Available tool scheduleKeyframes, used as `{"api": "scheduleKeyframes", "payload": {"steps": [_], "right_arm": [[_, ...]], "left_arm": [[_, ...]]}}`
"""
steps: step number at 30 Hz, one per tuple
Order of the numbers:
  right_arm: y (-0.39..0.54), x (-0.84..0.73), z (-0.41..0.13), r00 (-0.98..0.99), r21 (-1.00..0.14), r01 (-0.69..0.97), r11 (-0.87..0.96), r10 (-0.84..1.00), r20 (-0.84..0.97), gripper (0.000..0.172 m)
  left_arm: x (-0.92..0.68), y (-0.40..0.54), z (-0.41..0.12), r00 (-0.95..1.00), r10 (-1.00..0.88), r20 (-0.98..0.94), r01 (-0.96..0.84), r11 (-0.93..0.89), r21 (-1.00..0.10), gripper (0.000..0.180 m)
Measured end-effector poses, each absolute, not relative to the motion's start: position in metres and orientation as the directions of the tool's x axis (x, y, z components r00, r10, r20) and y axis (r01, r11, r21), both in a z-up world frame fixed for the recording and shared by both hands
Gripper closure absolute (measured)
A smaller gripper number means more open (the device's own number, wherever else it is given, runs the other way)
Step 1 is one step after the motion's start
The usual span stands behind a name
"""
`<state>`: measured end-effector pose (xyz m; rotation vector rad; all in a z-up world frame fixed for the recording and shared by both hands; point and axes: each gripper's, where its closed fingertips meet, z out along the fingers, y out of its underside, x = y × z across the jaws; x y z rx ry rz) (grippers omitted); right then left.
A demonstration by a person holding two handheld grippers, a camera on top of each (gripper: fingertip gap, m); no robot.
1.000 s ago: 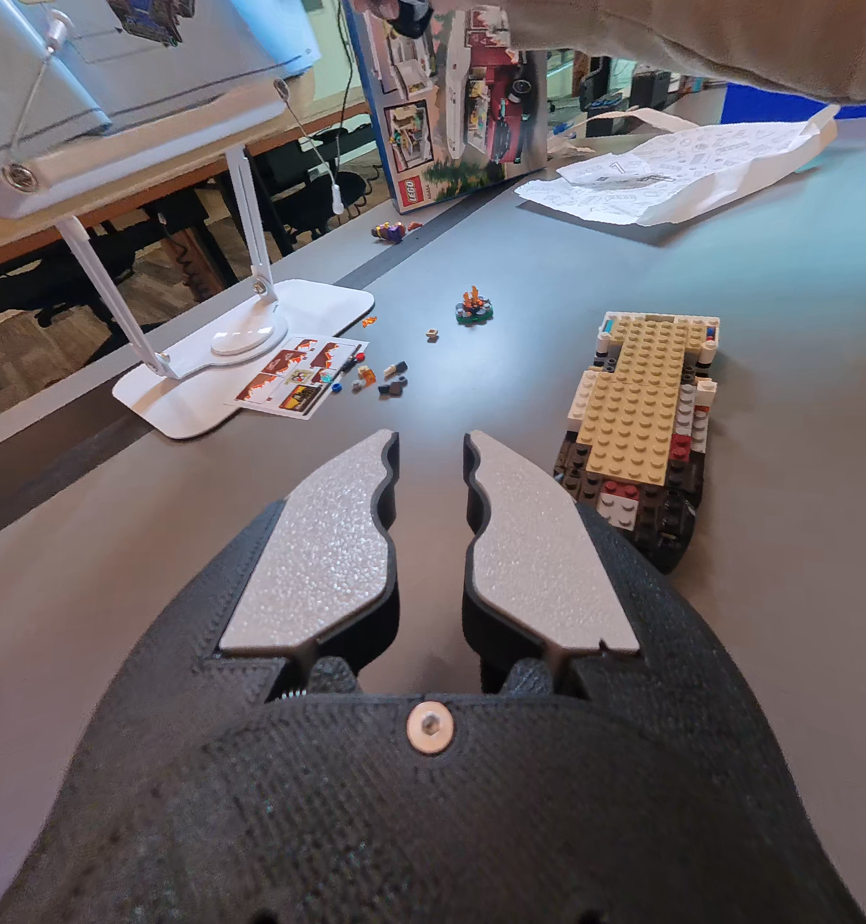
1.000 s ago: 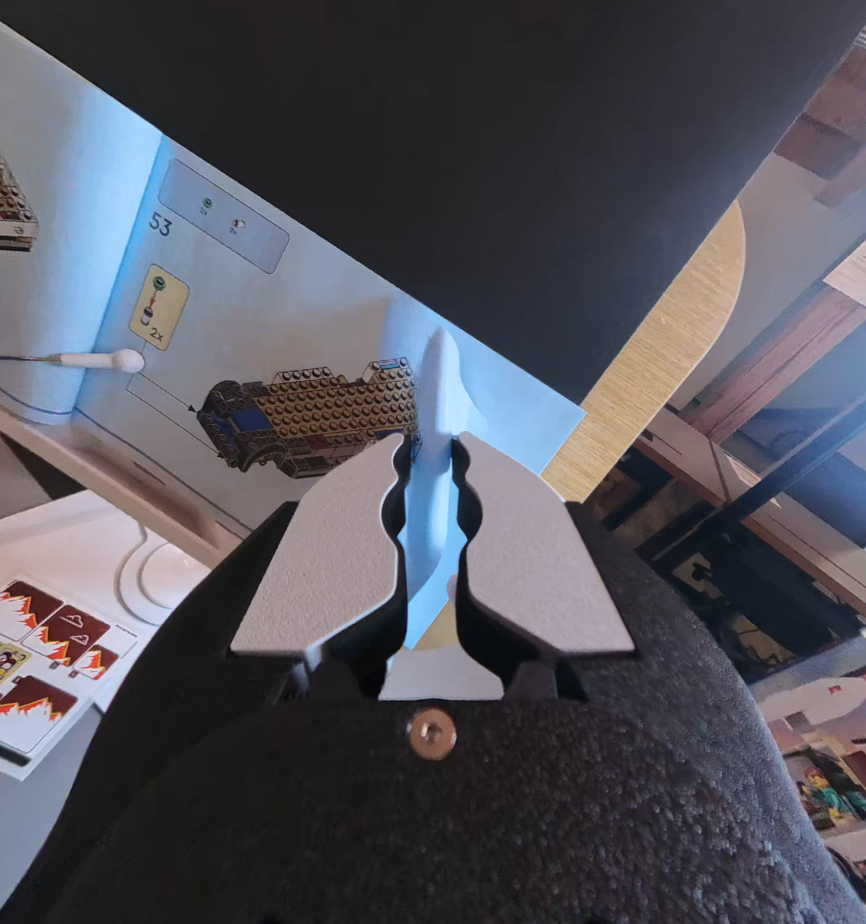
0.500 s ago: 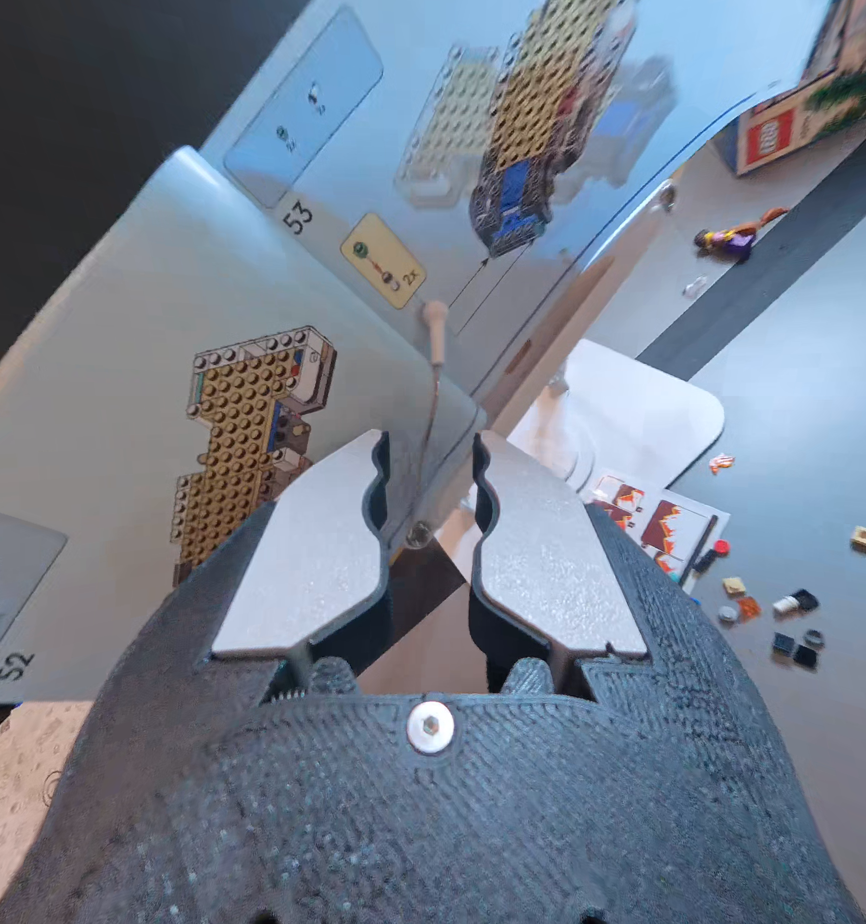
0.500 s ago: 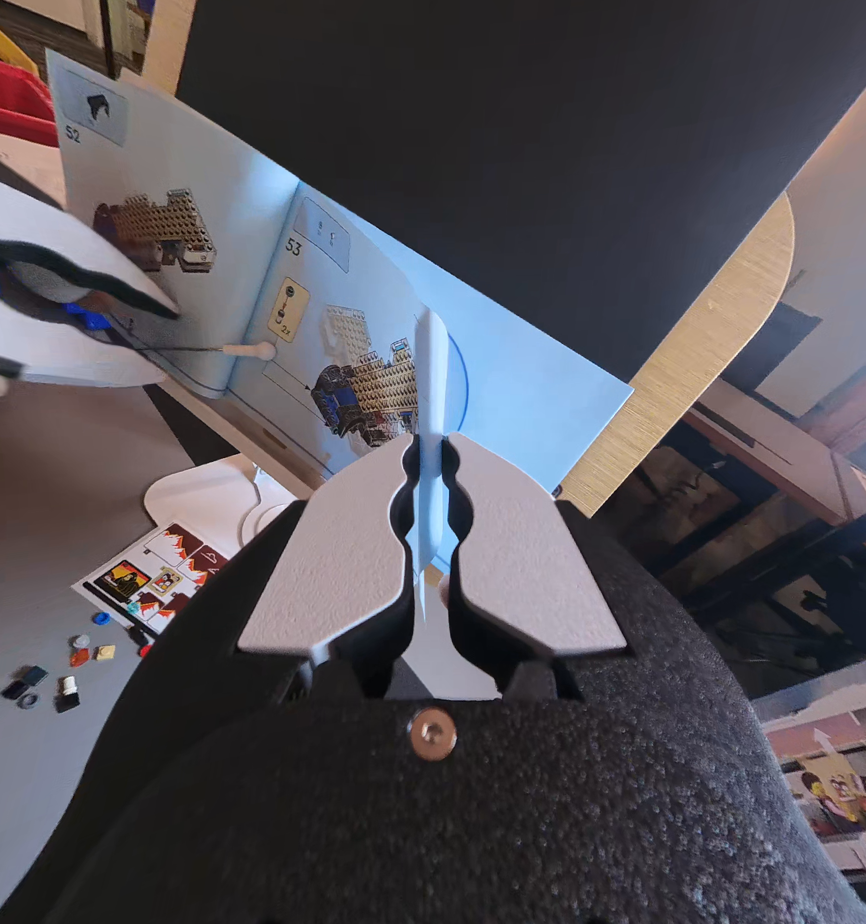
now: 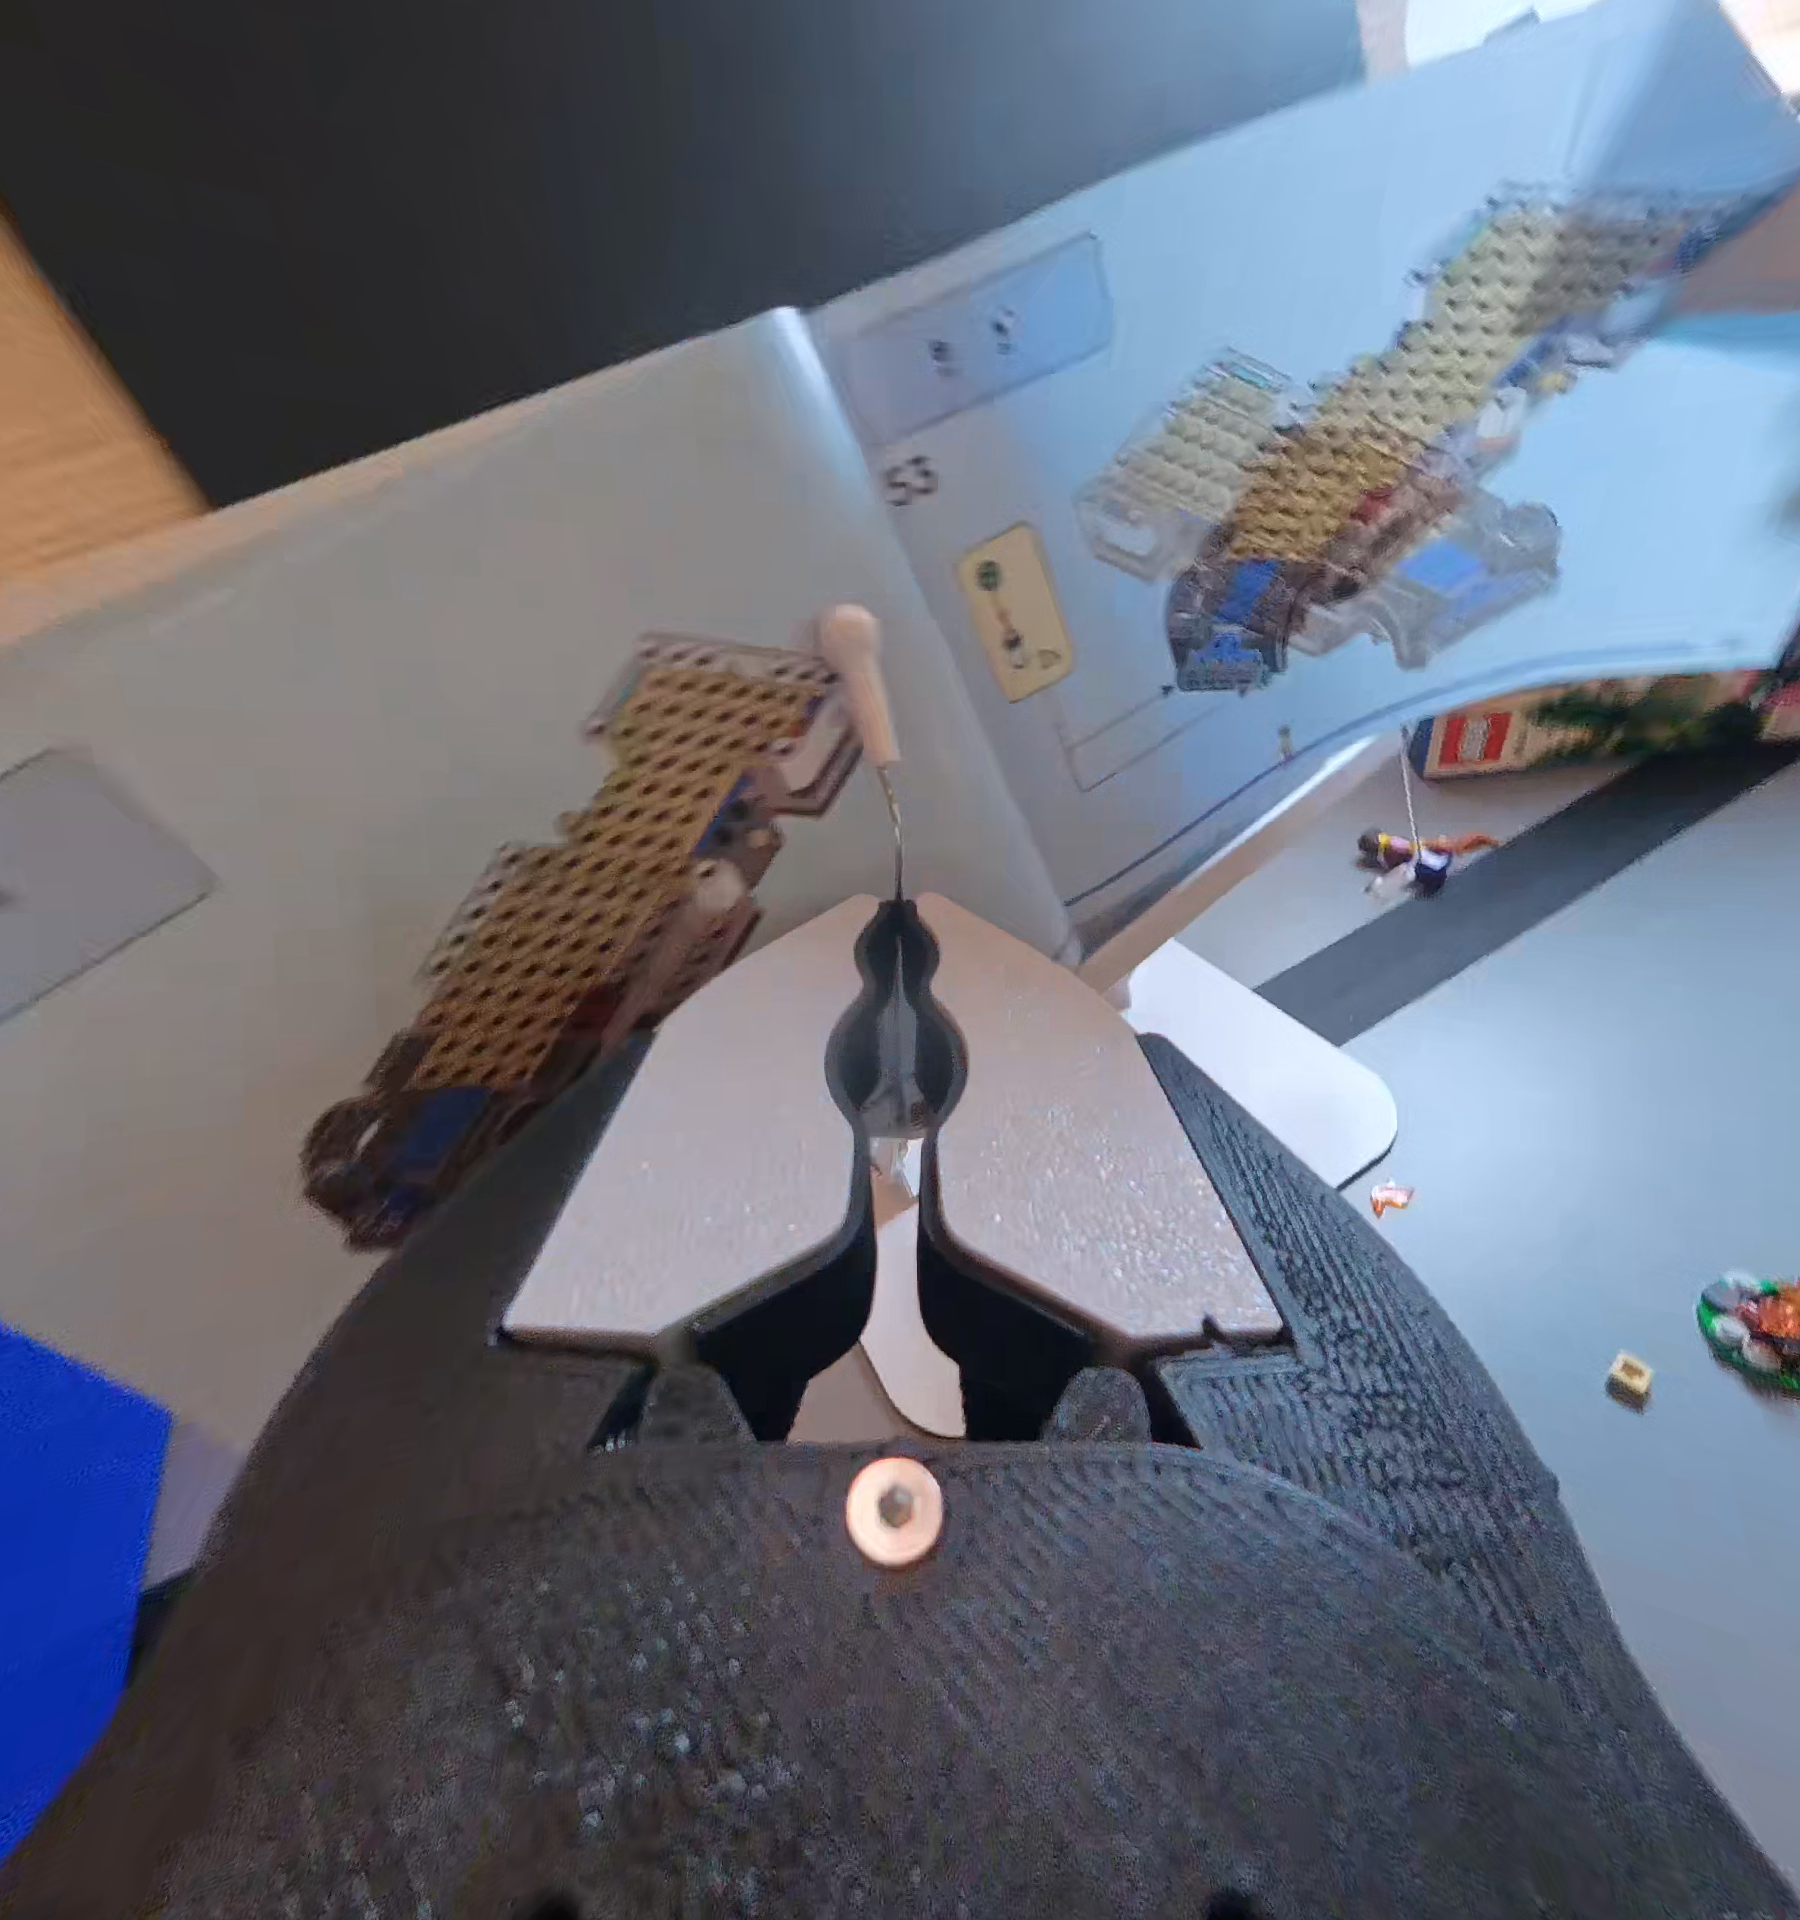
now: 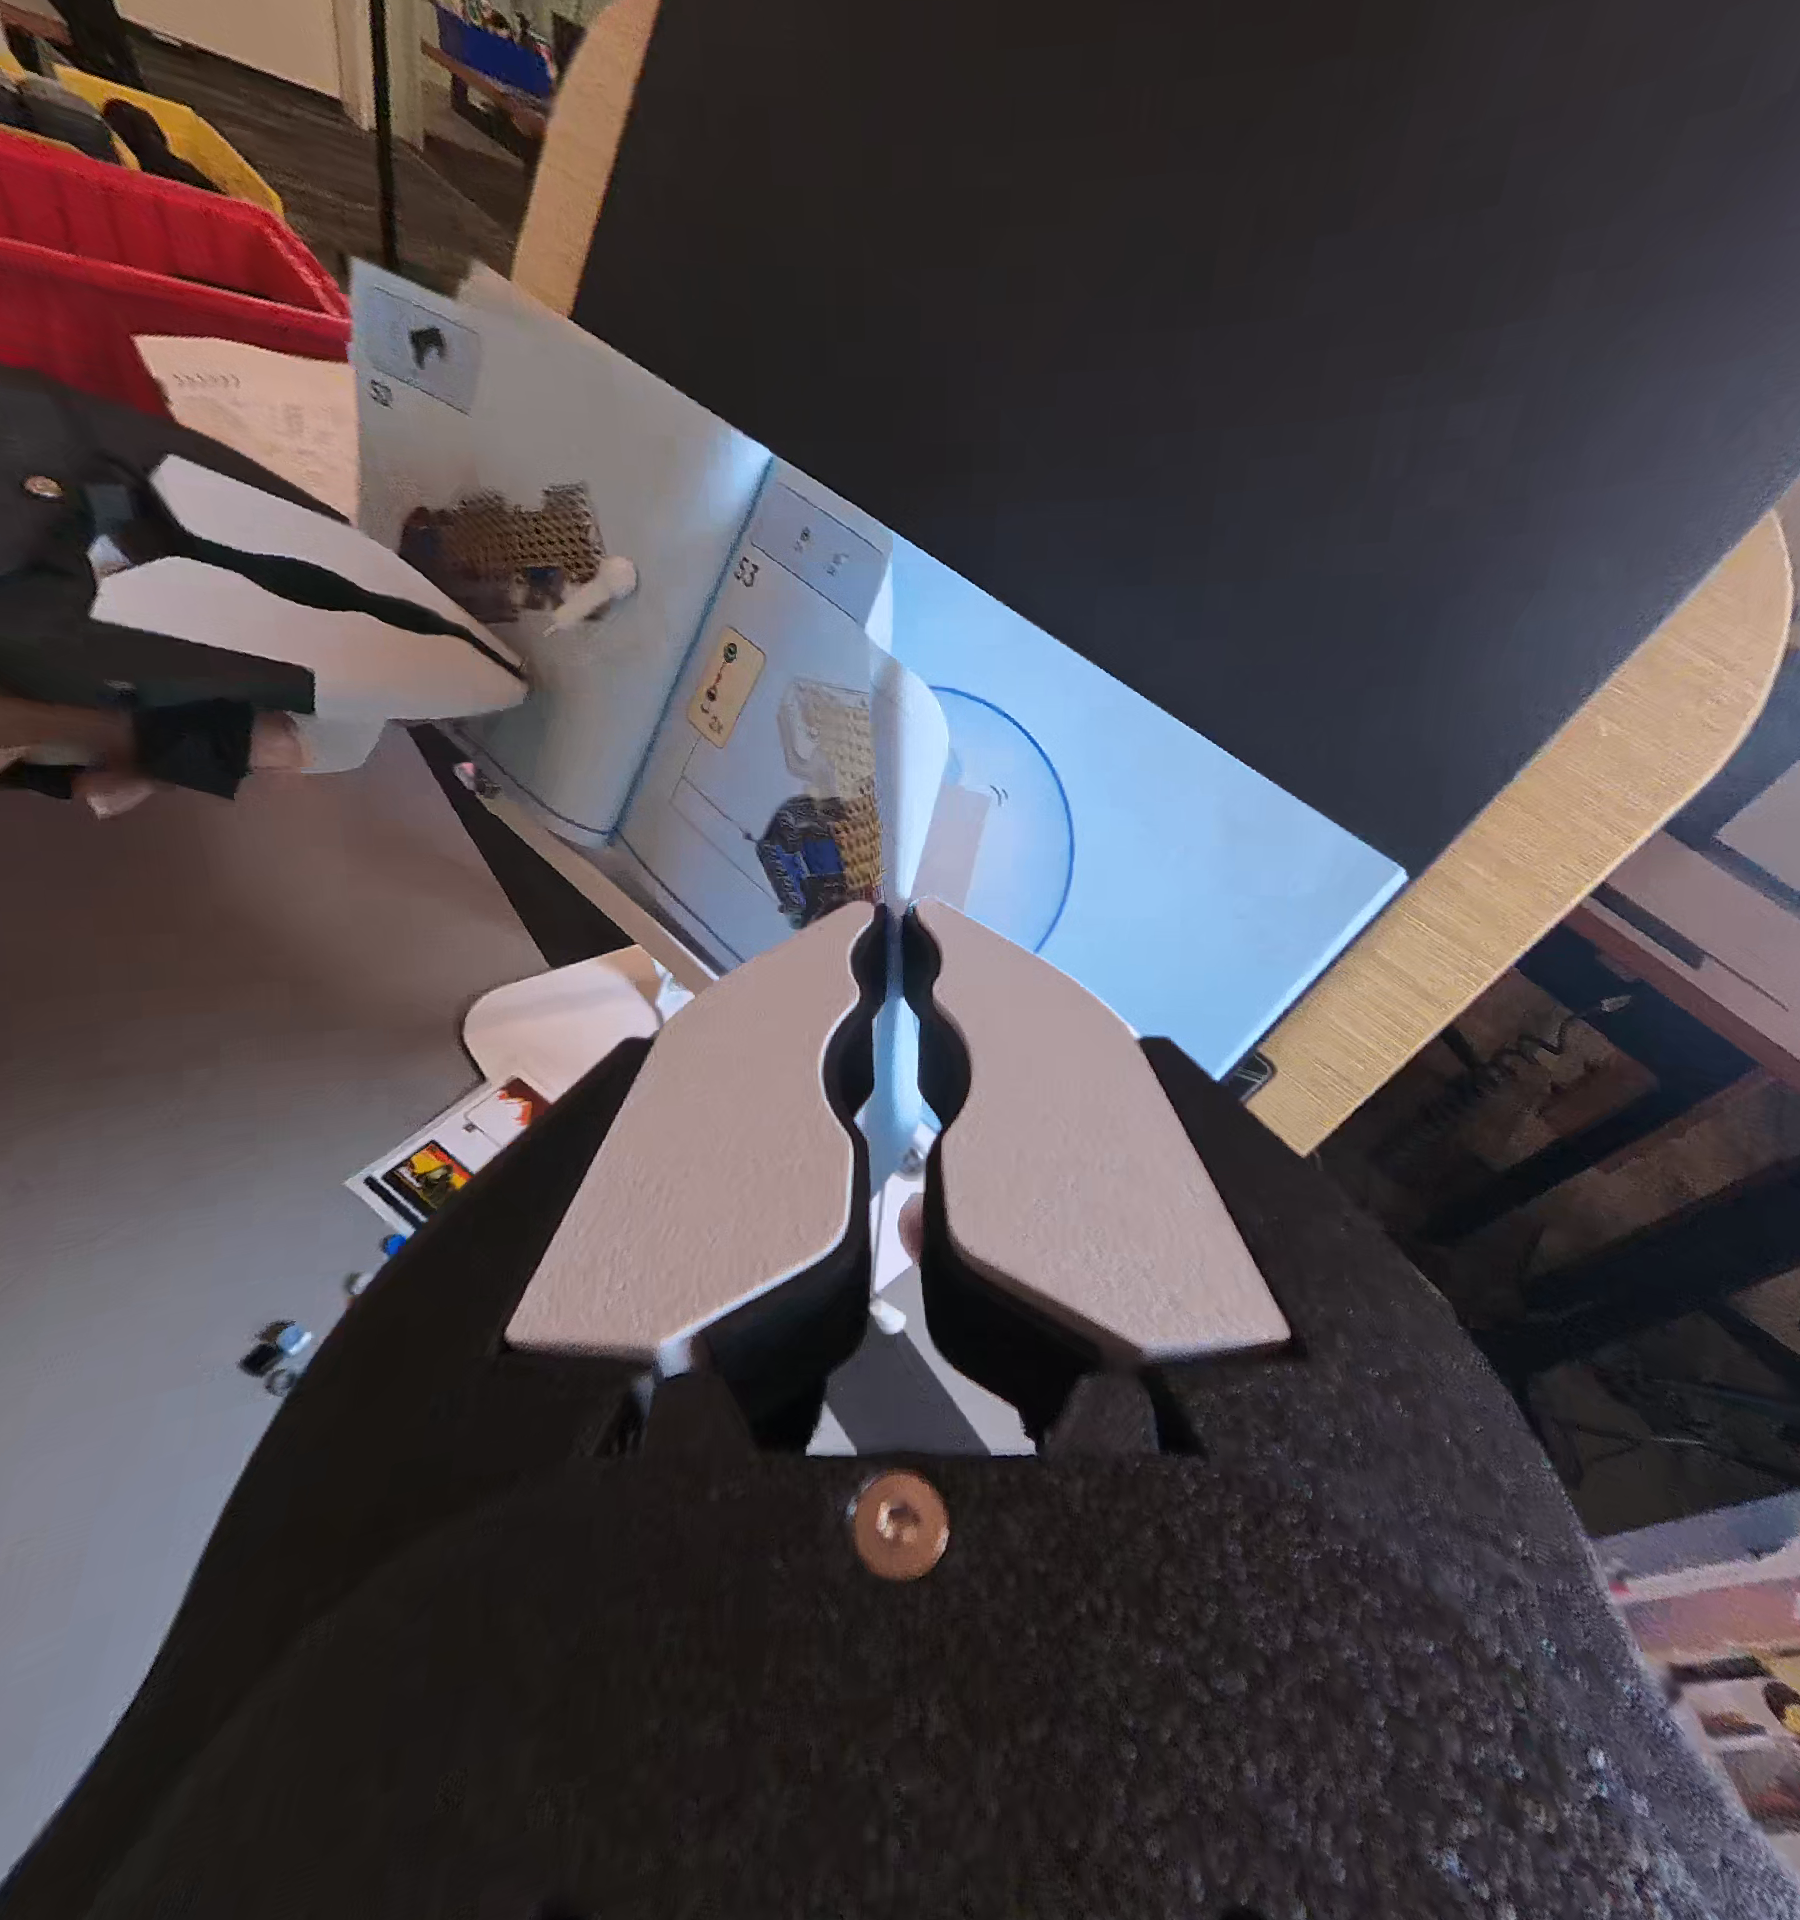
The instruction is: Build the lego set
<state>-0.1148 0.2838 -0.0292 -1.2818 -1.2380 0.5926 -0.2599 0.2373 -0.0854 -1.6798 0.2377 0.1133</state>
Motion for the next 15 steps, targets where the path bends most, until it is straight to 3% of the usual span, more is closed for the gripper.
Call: {"api": "scheduleKeyframes", "payload": {"steps": [7,13,15], "right_arm": [[0.219,-0.170,-0.023,0.112,-0.923,0.279,0.266,0.945,0.306,0.170],[0.187,-0.264,-0.033,0.080,-0.891,0.335,0.305,0.933,0.350,0.167],[0.183,-0.295,-0.044,0.075,-0.879,0.361,0.312,0.930,0.361,0.159]], "left_arm": [[-0.302,0.210,-0.114,0.953,-0.122,0.276,0.271,-0.057,-0.961,0.178],[-0.303,0.207,-0.123,0.919,-0.161,0.360,0.359,-0.035,-0.932,0.180],[-0.303,0.207,-0.126,0.923,-0.154,0.354,0.353,-0.031,-0.935,0.180]]}}
